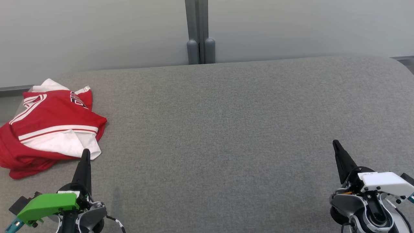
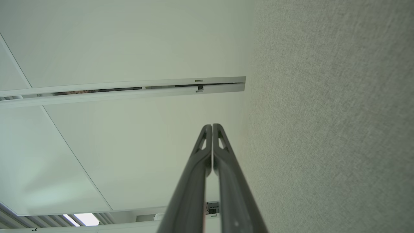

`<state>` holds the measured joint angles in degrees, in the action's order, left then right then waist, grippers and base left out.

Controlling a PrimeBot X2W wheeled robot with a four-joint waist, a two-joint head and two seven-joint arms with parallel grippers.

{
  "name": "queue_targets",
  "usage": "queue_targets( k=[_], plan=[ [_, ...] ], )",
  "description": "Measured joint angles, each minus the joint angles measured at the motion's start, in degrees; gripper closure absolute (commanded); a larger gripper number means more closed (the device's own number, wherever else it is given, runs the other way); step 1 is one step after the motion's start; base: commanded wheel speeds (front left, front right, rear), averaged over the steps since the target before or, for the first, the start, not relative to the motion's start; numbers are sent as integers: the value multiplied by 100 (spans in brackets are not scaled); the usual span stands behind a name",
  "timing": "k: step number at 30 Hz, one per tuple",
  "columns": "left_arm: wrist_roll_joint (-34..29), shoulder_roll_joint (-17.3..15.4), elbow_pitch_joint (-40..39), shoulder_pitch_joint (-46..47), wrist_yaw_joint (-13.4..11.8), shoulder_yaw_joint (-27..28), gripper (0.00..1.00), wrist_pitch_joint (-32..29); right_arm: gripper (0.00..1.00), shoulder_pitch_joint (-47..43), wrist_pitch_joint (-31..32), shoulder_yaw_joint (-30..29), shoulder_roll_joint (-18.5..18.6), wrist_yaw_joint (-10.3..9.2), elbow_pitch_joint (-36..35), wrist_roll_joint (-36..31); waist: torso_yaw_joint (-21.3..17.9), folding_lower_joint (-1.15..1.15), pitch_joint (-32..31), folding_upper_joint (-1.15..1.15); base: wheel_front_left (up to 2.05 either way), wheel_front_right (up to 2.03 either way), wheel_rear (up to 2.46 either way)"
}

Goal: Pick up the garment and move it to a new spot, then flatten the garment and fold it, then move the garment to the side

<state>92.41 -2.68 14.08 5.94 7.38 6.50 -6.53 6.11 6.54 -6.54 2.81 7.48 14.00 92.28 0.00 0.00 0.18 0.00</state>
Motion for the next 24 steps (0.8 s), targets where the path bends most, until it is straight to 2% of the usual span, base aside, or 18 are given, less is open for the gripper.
queue_targets(
  k=[24],
  plan=[
    [0, 0, 0, 0, 0, 0, 100, 0, 100, 0, 0, 0, 0, 0, 0, 0, 0, 0, 0, 0, 0, 0, 0]
  ],
)
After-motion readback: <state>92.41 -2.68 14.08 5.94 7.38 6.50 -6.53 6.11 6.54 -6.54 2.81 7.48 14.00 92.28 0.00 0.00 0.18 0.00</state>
